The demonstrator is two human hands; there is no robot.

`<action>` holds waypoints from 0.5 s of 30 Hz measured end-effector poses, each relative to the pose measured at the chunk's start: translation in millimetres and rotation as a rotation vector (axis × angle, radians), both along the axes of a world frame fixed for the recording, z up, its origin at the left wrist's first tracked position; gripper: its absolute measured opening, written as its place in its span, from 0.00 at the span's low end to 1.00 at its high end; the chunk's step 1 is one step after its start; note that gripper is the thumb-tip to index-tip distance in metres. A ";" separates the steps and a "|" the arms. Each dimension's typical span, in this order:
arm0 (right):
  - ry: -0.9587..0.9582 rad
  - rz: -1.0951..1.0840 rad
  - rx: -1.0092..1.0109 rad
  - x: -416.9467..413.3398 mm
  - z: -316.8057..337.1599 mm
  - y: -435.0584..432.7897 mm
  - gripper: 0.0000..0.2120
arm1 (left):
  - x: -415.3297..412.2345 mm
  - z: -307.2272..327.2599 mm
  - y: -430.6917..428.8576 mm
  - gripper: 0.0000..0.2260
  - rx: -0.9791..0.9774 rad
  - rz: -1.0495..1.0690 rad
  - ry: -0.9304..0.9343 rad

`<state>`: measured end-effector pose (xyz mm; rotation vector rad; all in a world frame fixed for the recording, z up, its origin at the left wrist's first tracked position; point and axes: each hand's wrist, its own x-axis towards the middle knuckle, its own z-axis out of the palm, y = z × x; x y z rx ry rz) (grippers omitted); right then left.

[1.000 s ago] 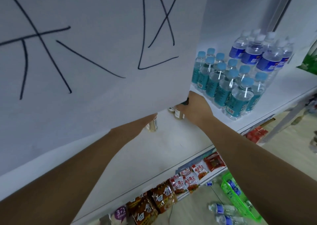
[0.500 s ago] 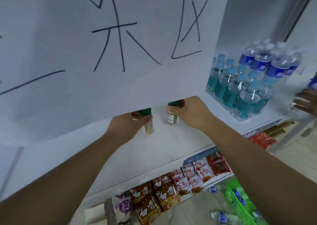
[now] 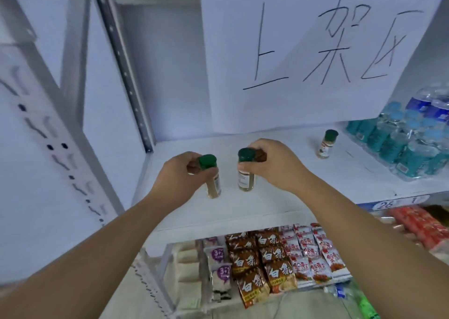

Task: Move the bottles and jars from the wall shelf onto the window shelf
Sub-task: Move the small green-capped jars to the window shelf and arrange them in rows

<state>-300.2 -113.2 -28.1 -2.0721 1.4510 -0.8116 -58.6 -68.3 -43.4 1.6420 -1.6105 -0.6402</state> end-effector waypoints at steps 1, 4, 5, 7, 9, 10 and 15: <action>0.005 0.020 -0.008 14.6 2.6 12.3 0.13 | 13.9 3.4 15.9 0.11 -0.008 0.002 0.007; 0.018 0.061 -0.013 59.4 9.9 52.7 0.13 | 58.7 13.2 66.2 0.11 -0.045 -0.004 0.024; 0.015 0.075 -0.011 74.2 12.1 67.1 0.13 | 73.6 16.3 83.2 0.11 -0.051 -0.003 0.029; 0.017 0.117 -0.008 105.4 17.0 96.4 0.13 | 103.2 21.9 117.7 0.11 -0.047 0.012 0.027; 0.024 0.167 -0.017 138.1 23.4 124.4 0.13 | 133.7 23.5 151.3 0.11 -0.045 0.034 0.031; 0.018 0.192 -0.018 155.4 27.3 137.5 0.13 | 149.7 23.5 167.6 0.11 -0.050 0.049 0.034; -0.035 0.346 -0.010 249.6 40.8 188.8 0.13 | 233.8 23.8 248.6 0.09 -0.055 0.211 0.055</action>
